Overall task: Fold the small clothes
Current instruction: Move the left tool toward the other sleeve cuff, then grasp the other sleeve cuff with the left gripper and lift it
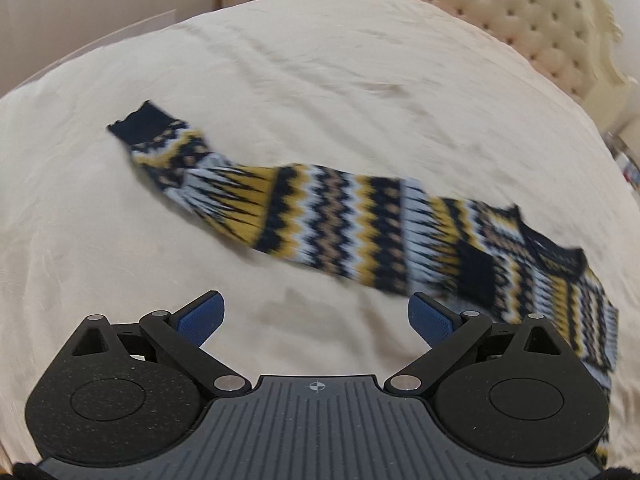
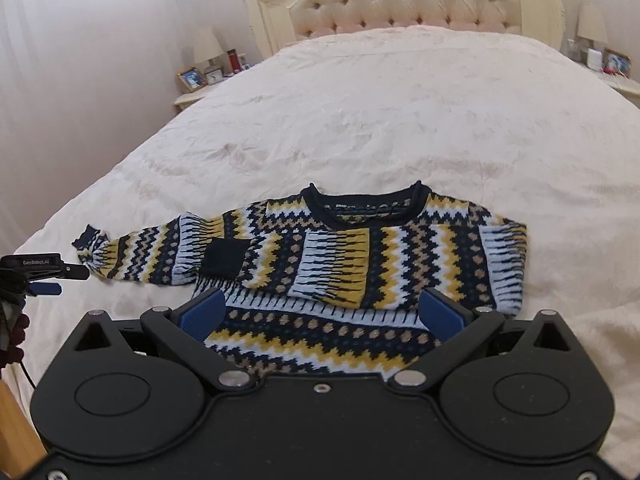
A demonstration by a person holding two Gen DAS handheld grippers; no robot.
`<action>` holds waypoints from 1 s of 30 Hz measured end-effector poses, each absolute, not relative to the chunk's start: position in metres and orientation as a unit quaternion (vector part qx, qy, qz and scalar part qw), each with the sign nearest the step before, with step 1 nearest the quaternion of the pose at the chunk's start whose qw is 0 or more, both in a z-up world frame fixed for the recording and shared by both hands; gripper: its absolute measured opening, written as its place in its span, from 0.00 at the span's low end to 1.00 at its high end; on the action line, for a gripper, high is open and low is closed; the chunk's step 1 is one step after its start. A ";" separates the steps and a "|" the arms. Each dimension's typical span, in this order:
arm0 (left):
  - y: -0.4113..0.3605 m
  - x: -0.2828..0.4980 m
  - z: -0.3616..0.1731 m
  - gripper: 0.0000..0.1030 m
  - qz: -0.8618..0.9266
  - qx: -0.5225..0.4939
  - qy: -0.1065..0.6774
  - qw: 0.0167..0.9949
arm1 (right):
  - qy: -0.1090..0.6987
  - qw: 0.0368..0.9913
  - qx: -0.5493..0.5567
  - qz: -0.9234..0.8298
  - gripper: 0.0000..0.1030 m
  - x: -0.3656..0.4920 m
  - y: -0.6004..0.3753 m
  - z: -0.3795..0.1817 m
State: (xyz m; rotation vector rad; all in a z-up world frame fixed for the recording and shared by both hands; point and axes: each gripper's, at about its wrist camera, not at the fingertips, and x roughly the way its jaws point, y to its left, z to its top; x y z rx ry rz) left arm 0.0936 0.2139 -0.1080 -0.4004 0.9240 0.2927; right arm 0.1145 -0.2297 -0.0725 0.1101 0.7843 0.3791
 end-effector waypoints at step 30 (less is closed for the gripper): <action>0.417 0.194 -0.202 0.99 0.191 -0.220 0.491 0.821 | 0.445 0.885 0.064 0.126 0.99 0.142 -0.113 -0.071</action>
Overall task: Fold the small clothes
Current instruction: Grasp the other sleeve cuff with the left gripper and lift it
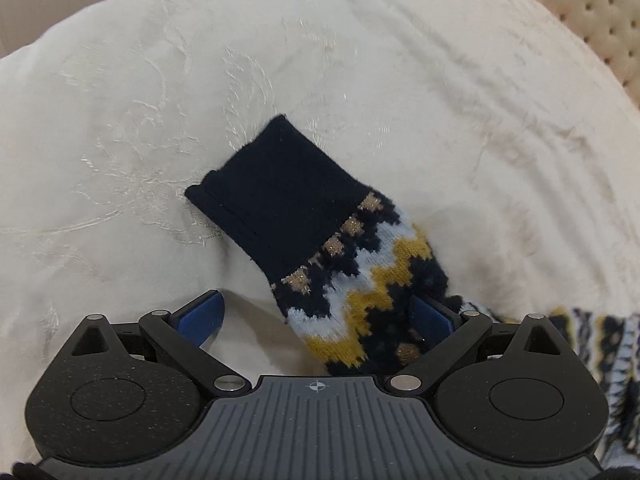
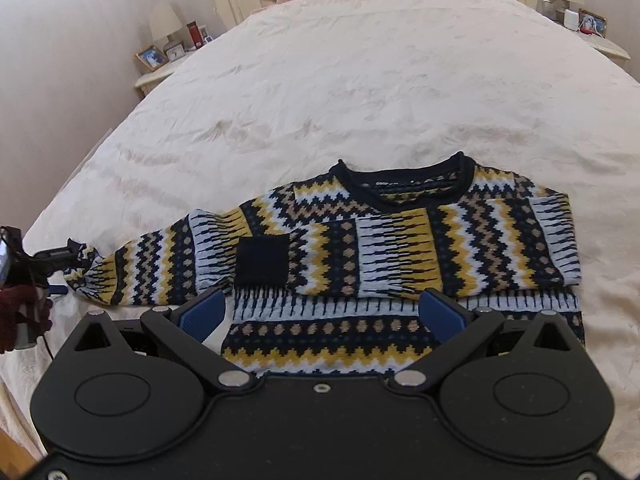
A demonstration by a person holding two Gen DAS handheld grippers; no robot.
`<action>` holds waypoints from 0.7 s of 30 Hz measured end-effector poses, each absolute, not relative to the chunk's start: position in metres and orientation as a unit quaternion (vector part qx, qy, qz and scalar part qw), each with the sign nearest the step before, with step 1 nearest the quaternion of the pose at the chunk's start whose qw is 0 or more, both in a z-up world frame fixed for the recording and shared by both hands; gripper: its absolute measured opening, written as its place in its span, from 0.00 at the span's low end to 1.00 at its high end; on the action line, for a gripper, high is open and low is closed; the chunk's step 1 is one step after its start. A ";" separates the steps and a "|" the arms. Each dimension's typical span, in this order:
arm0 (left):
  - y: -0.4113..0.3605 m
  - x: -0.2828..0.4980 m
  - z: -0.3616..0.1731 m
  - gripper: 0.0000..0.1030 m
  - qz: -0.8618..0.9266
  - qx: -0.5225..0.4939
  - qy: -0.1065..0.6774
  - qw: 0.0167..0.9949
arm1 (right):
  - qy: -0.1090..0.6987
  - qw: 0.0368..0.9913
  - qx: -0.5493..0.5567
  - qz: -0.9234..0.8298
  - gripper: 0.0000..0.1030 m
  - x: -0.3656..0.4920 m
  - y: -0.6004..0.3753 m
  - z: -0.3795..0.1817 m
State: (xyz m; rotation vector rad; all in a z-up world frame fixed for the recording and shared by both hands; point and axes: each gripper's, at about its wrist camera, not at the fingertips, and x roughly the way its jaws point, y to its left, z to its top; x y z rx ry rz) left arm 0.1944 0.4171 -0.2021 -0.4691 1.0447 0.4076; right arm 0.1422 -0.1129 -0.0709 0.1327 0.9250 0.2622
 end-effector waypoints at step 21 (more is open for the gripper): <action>0.394 0.173 -0.150 0.09 0.199 -0.228 0.389 0.870 | 0.485 0.856 0.048 0.173 0.99 0.148 -0.082 -0.085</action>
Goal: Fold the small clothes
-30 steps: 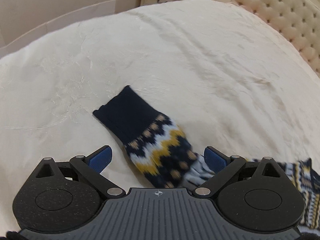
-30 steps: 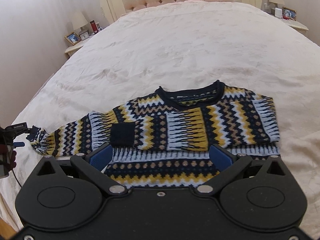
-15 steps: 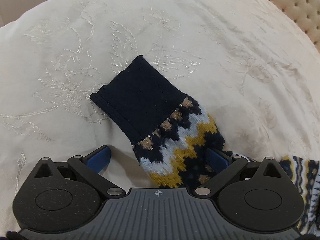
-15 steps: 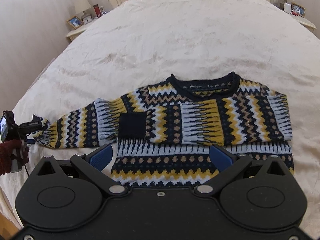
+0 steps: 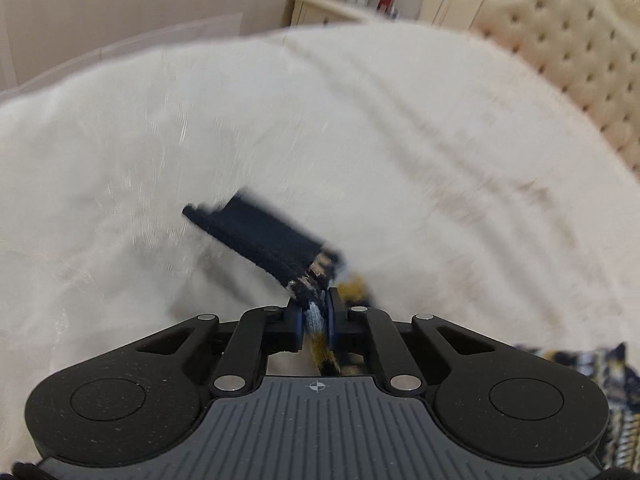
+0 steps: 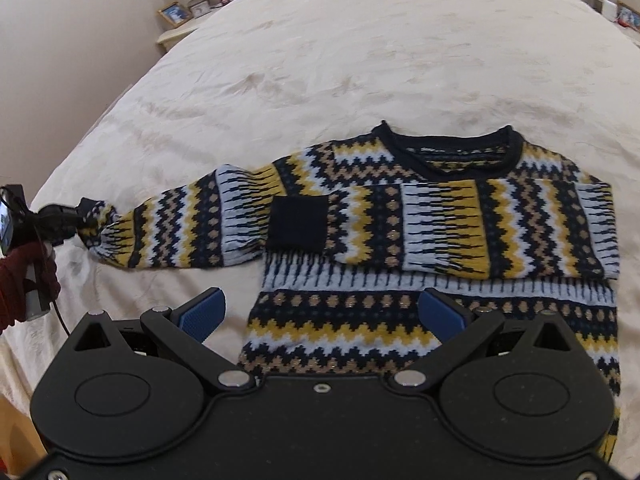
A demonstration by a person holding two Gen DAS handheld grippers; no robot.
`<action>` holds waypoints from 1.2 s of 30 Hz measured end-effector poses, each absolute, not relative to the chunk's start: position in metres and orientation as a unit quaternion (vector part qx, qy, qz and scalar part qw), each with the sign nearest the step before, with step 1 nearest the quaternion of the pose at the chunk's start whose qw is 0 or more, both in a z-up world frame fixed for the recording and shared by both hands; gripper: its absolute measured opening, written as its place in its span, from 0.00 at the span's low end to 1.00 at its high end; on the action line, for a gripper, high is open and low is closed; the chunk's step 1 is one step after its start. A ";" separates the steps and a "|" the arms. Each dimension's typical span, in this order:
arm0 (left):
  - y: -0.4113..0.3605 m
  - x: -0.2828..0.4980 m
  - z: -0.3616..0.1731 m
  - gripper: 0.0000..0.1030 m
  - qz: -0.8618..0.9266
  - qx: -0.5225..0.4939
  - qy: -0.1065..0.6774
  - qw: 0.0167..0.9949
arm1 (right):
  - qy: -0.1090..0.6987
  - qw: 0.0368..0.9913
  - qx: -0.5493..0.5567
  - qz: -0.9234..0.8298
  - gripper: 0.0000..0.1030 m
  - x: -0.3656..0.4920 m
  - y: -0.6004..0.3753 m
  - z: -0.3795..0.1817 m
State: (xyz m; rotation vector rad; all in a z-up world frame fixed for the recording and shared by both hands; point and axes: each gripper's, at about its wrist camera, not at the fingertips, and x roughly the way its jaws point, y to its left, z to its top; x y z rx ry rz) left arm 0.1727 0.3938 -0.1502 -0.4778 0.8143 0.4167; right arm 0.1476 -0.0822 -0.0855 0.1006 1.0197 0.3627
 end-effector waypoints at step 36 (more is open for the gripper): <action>0.254 0.193 -0.100 0.54 0.189 -0.049 0.393 0.899 | 0.484 0.841 0.118 0.210 0.99 0.139 -0.193 -0.111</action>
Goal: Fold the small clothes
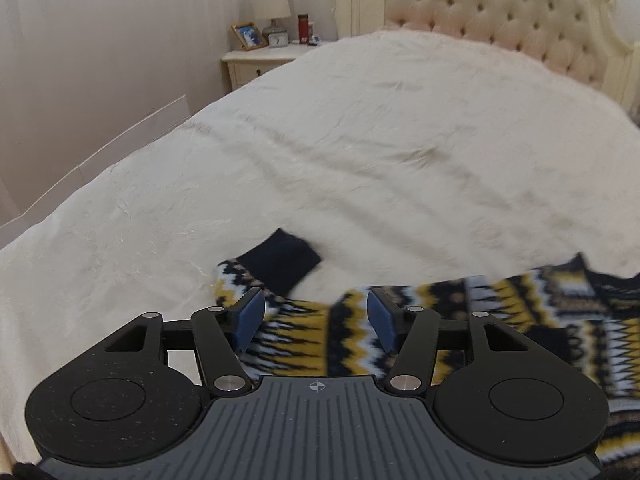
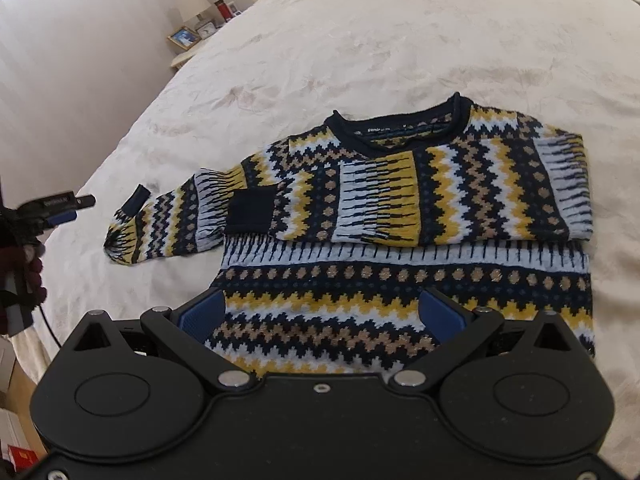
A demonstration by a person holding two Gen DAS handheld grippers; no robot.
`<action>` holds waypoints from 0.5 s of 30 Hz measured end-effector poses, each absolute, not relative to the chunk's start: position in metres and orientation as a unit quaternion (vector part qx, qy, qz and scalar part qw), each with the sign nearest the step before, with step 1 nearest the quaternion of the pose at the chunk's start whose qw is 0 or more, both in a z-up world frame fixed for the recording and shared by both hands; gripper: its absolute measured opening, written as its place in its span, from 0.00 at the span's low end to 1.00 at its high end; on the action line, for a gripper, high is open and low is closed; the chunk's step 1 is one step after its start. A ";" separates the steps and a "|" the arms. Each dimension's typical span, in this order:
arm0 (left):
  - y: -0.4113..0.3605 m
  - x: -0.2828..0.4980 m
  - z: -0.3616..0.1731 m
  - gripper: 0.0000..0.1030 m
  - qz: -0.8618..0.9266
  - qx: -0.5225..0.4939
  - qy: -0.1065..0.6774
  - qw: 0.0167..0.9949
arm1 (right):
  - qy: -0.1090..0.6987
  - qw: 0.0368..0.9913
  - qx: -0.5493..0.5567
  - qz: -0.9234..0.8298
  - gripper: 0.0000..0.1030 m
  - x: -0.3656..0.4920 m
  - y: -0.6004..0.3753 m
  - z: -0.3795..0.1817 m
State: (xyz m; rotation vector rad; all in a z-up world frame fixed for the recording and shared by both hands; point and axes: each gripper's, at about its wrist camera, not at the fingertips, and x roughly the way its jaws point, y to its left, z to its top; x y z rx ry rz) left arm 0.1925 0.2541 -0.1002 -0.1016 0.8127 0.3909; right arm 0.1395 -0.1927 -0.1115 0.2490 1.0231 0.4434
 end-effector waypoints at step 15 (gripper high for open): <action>0.291 0.271 -0.192 0.54 0.189 0.027 0.475 0.859 | 0.515 0.835 0.102 0.163 0.99 0.162 -0.156 -0.114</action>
